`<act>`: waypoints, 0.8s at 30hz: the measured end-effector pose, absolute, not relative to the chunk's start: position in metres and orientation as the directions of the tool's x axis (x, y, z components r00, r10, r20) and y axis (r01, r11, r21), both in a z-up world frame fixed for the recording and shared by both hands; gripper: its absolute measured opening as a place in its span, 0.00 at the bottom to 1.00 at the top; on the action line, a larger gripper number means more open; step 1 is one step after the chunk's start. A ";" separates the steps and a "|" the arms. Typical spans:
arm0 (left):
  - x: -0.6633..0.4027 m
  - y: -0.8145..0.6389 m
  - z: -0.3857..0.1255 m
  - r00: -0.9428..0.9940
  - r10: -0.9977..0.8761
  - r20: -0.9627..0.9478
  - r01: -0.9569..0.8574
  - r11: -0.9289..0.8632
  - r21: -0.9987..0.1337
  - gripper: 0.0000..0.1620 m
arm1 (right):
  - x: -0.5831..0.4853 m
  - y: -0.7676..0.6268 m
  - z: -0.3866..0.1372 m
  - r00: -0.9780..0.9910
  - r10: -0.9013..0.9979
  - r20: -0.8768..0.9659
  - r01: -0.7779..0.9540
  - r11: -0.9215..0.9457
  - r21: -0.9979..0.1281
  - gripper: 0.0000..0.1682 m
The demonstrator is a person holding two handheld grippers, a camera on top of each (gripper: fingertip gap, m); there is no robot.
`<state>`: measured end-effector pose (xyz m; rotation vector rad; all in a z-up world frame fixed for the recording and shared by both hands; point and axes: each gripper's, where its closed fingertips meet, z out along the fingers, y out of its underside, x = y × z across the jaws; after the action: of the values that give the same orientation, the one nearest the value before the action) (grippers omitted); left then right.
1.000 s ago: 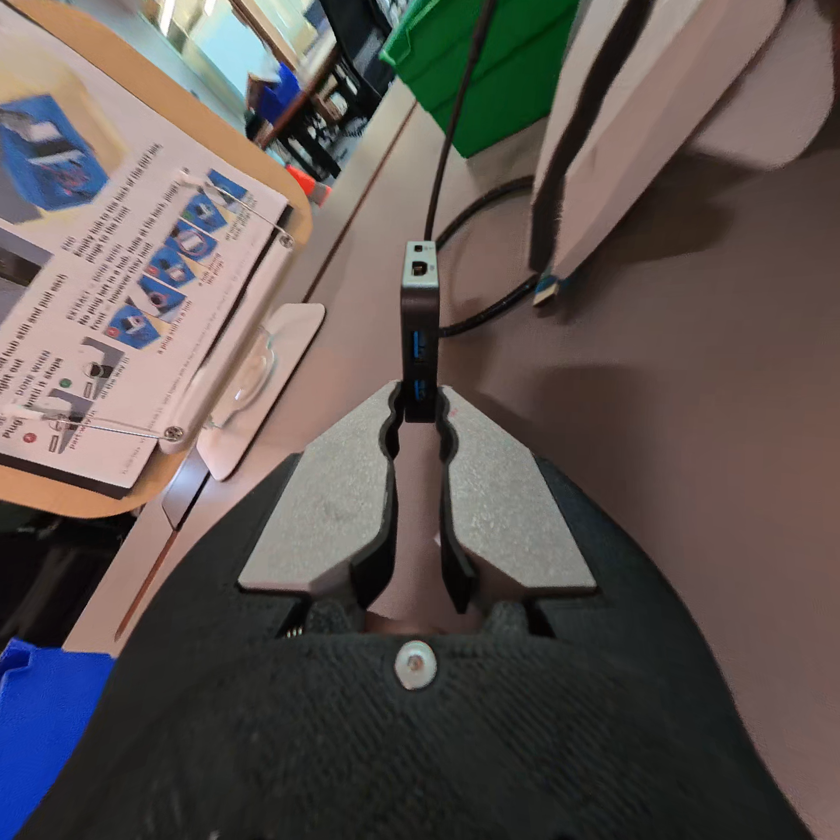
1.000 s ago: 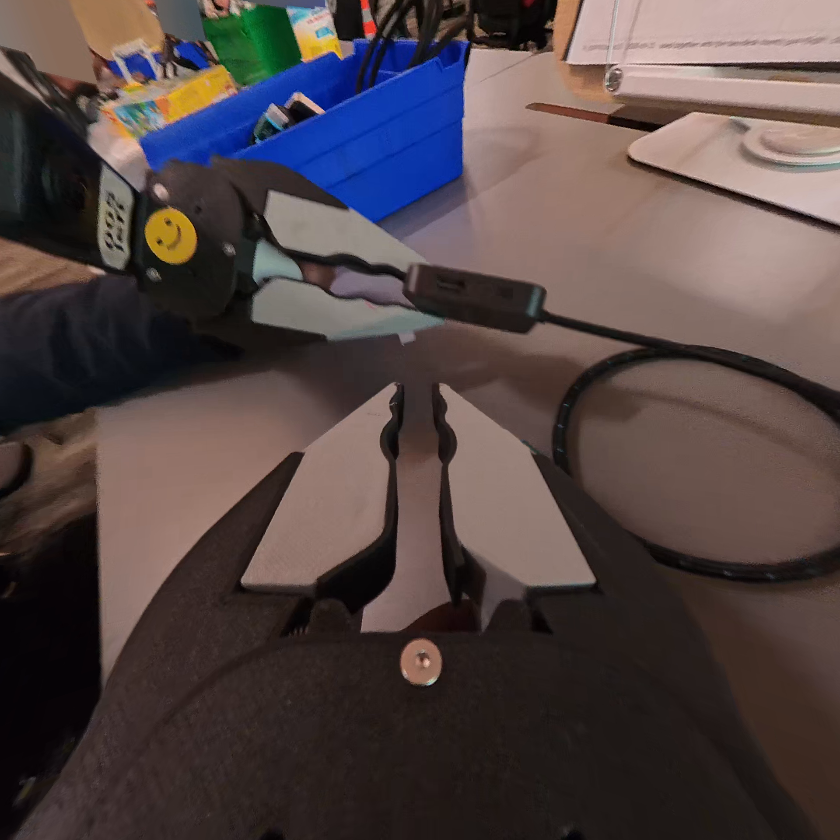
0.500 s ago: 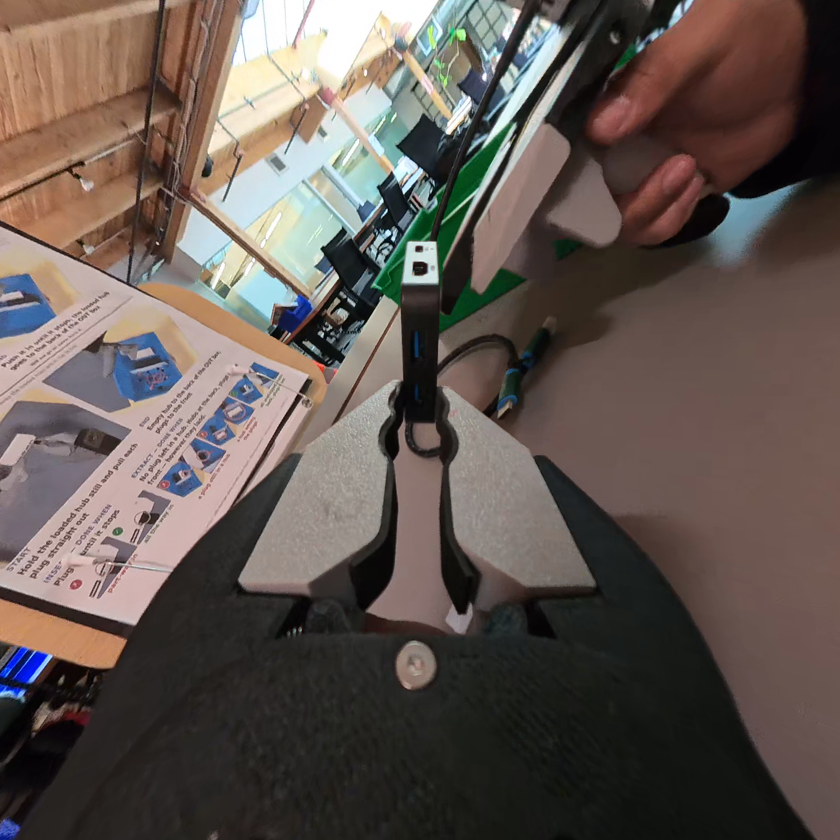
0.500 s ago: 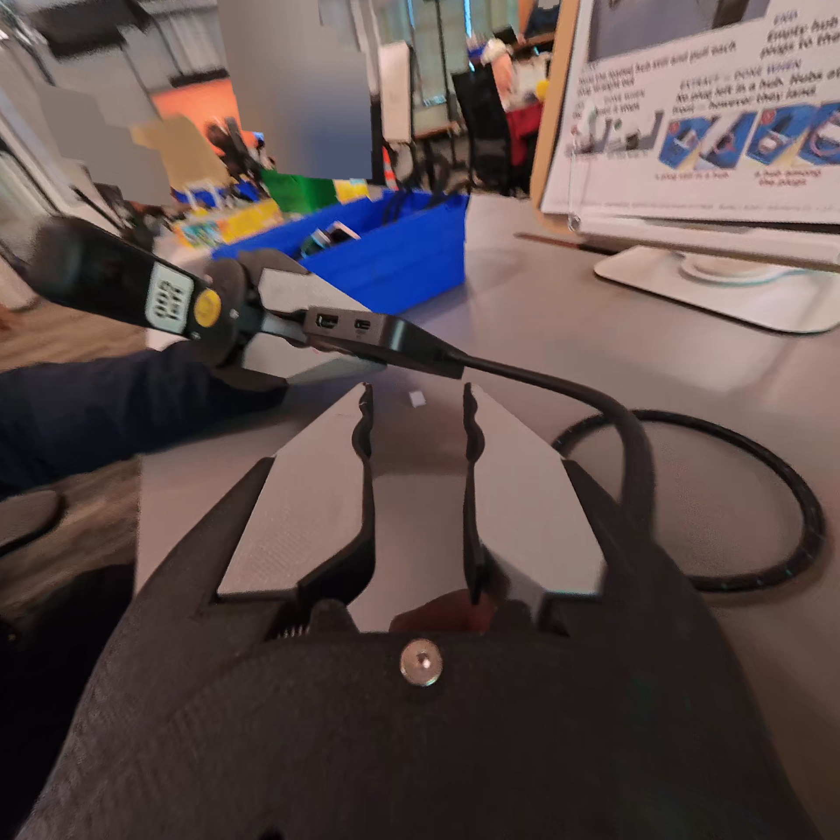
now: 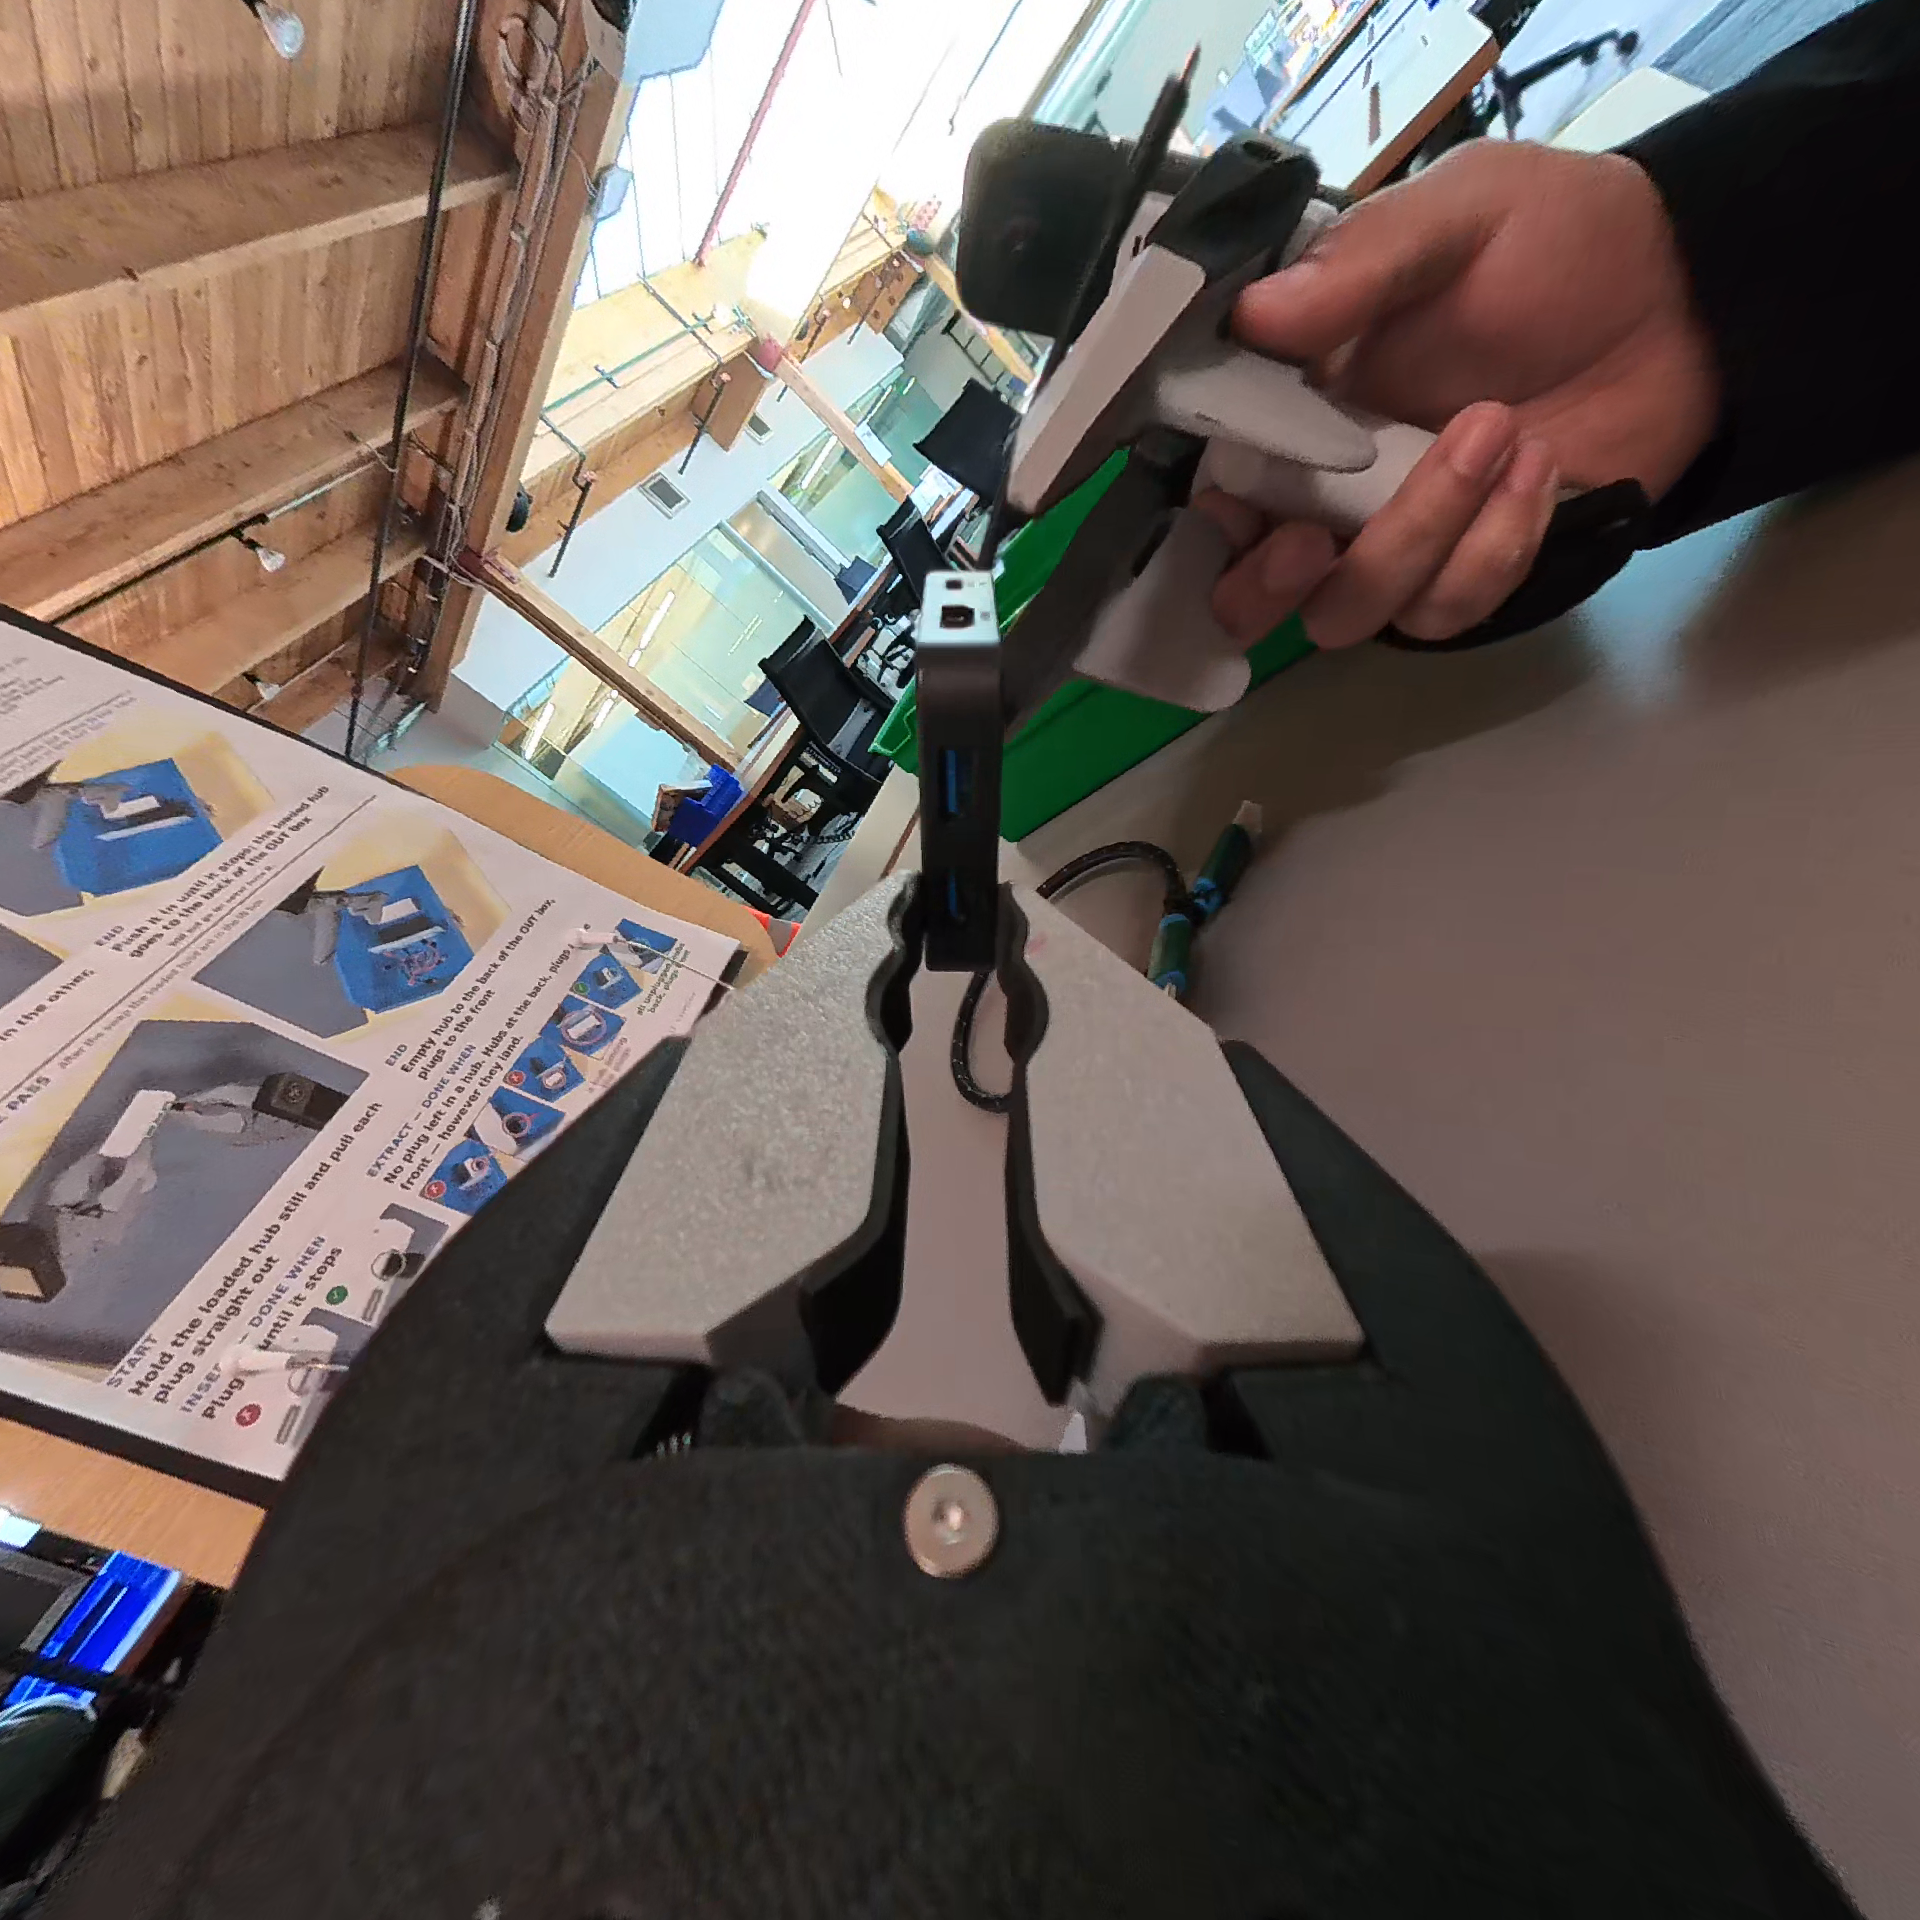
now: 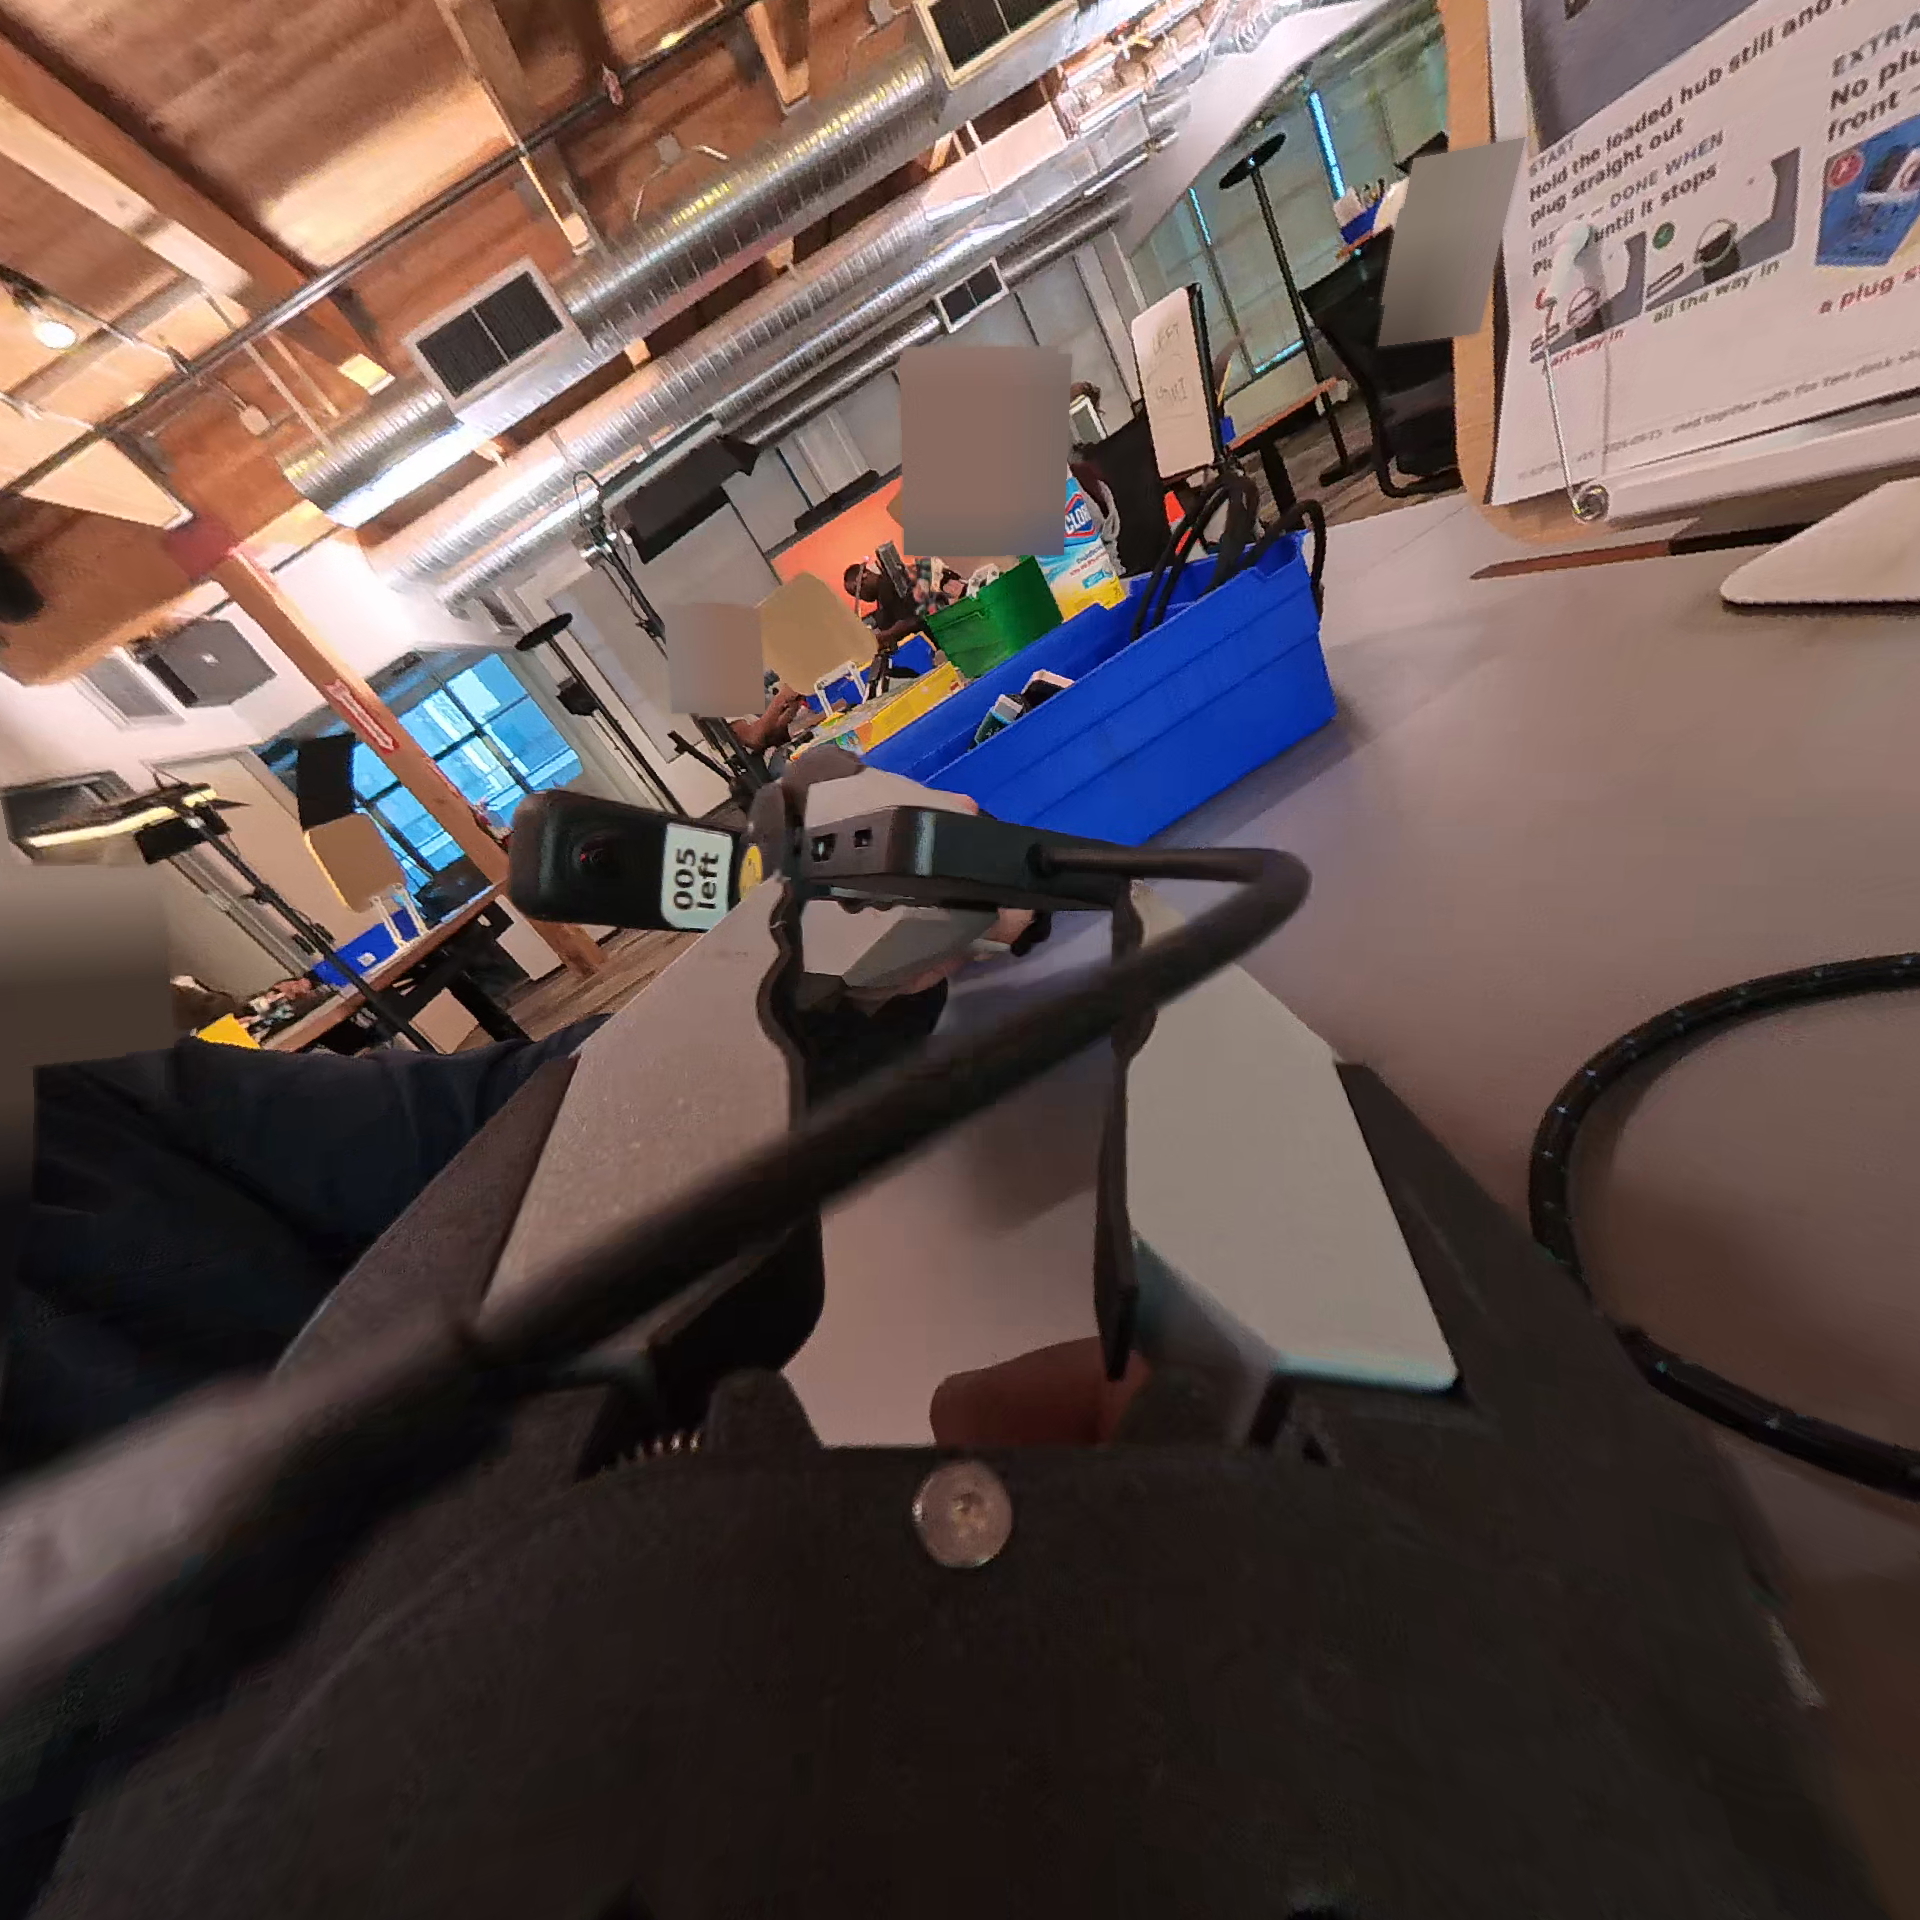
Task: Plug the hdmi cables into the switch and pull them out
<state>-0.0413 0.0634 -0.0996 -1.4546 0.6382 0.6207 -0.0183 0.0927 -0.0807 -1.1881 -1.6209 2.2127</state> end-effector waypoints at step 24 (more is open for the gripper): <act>-0.024 0.066 -0.102 0.681 -0.012 -0.732 -0.732 0.008 -0.681 0.07 | -0.031 0.063 -0.103 -0.661 0.458 -0.594 0.477 -0.355 -0.804 0.37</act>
<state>-0.0241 0.0660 -0.1023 -1.4706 0.6532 0.6306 -0.0307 0.0634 -0.1033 -1.2990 -1.7922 2.2485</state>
